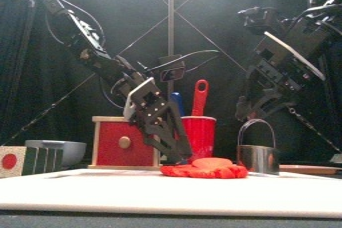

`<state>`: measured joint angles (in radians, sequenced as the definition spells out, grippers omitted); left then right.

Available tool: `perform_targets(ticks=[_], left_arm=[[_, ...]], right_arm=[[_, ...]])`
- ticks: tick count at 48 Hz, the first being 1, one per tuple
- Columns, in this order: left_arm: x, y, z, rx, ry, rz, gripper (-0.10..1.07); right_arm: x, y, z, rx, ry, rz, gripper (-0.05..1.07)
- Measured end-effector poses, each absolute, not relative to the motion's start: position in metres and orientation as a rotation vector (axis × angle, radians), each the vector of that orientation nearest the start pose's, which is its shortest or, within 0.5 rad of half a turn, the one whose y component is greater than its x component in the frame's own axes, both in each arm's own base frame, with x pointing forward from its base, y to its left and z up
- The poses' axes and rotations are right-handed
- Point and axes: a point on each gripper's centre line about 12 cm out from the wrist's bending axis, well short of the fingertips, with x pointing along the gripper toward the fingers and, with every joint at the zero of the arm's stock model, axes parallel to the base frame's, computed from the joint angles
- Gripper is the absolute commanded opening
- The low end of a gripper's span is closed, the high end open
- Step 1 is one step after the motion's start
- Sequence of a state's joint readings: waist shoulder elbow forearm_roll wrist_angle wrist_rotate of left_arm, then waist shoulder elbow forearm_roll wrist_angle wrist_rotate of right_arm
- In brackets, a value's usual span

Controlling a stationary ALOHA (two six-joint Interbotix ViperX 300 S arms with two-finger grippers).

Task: Grab excess dough

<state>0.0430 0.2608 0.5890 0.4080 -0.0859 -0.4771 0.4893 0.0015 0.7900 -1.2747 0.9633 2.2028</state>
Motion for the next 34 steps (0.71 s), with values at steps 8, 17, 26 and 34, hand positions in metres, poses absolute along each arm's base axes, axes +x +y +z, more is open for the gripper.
perform_targets(ticks=[8, 17, 26, 34], left_arm=[[0.418, 0.005, 0.092, -0.085, 0.778, 0.015, 1.01], [0.417, -0.004, 0.09, -0.072, 0.786, -0.005, 1.01], [0.417, -0.005, 0.087, -0.073, 0.797, -0.006, 1.01], [0.419, -0.003, 0.084, -0.075, 0.801, -0.001, 1.01]], right_arm=[[0.306, 0.058, 0.145, 0.266, 0.571, -0.777, 0.82], [0.307, 0.058, 0.145, 0.267, 0.57, -0.777, 0.82], [0.307, 0.058, 0.145, 0.264, 0.571, -0.778, 0.82], [0.307, 0.058, 0.145, 0.267, 0.572, -0.778, 0.82]])
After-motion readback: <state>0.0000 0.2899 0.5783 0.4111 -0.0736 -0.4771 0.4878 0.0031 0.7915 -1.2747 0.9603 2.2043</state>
